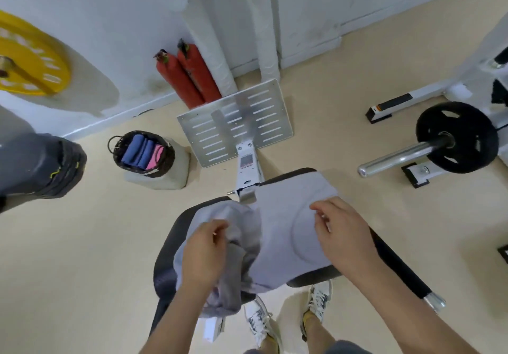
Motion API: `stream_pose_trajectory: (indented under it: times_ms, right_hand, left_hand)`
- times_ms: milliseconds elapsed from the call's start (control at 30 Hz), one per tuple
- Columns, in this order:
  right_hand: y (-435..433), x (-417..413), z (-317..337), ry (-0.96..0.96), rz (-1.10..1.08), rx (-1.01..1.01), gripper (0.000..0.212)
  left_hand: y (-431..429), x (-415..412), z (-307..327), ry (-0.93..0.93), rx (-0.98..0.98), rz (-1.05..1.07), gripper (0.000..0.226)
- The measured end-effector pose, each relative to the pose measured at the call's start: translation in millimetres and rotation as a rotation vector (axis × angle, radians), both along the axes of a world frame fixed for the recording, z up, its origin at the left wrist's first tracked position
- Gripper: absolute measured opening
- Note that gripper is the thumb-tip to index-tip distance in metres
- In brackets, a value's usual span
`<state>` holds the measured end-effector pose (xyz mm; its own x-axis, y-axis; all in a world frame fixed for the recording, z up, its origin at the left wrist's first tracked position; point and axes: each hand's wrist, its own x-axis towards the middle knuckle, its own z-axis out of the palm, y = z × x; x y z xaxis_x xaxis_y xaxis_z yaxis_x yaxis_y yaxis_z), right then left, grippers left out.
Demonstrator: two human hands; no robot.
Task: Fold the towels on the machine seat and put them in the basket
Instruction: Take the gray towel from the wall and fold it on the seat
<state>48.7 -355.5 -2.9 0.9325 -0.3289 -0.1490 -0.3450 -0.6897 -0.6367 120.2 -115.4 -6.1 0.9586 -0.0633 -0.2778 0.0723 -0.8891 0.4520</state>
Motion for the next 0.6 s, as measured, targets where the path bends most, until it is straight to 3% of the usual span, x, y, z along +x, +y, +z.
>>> stream_pose_trajectory:
  times_ms: [100,200,433,500,600]
  right_hand:
    - [46.5,24.4,1.9,0.046,0.152,0.064,0.024]
    - [98.9,46.7,-5.7,0.139,0.268,0.149,0.028]
    - [193.0,99.1,-21.2,0.368,0.445,0.154,0.036]
    - [205.7,115.3,-25.9,0.418,0.641,0.115,0.043]
    - [220.1,134.3,-30.4,0.477,0.973,-0.107,0.058]
  left_hand:
    - [79.9,-20.2,-7.8,0.026,0.097,0.225,0.019]
    - [117.7,-36.1,-19.3,0.12,0.076,0.308,0.015]
    - [109.7,-39.4,-26.3,0.089,0.024,0.193,0.028]
    - [115.9,-41.0,-27.1,0.083,-0.087,0.223,0.029]
    - [134.9,-42.3,-22.7,0.148,-0.479,0.48,0.015]
